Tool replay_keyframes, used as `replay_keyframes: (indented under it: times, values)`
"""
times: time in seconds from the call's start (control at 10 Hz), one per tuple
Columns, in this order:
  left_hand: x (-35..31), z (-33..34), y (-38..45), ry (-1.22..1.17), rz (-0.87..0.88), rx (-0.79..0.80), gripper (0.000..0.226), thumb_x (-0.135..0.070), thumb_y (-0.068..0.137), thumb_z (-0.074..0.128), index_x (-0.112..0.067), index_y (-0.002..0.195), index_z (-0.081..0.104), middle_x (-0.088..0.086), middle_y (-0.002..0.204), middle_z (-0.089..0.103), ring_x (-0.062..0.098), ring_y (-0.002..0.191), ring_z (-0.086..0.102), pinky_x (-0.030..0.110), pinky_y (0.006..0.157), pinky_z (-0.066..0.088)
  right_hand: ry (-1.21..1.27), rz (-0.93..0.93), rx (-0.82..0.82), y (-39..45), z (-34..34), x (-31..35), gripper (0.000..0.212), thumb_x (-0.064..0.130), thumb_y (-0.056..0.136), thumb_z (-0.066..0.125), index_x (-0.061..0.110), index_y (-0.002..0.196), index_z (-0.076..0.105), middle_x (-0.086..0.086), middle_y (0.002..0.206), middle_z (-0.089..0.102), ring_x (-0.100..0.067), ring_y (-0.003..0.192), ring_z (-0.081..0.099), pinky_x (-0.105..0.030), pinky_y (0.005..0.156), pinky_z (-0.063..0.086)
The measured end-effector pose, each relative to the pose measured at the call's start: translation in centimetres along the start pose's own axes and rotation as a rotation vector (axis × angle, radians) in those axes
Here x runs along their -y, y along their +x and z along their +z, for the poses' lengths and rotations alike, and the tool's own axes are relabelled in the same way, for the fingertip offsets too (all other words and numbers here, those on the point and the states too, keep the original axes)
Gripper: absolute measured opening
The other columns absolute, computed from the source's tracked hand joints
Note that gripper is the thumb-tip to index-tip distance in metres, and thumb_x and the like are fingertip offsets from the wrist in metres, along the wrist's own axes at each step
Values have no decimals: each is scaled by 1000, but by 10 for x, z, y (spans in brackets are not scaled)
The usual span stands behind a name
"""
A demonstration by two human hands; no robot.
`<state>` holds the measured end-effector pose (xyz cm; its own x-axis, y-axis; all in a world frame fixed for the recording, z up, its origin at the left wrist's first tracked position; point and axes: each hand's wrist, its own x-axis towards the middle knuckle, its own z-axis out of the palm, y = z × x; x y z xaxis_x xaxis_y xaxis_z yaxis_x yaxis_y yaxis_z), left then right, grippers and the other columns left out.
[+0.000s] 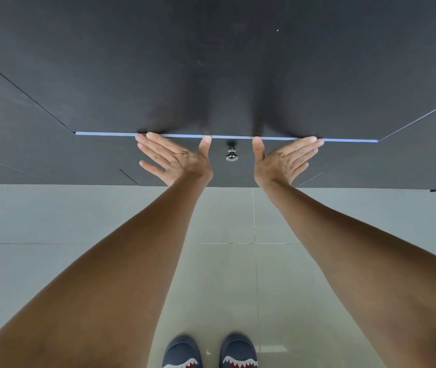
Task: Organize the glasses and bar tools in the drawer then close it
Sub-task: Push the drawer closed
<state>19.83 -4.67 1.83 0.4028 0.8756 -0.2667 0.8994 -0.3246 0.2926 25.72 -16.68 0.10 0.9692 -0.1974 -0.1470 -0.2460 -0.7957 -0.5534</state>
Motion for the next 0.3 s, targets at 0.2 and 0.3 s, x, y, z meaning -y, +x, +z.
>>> replay_keyframes:
  times: [0.2,0.3]
  values:
    - [30,-16,-4,130,166,73,100,-69,89,28,-3,148,-19,13,159,-19,25,149,-14,53,118,-3,-51,-41,123,-2,-23,-8,101,65,89,36,0,144,-18,-17,157,-20,-31,145,-16,-49,118,2]
    - [47,-36,-15,219,279,40,89,-61,94,26,-6,149,-19,10,161,-16,25,149,-13,54,117,-3,-139,-101,172,-11,-41,-13,93,62,91,31,3,147,-14,-16,157,-18,-30,146,-15,-52,117,3]
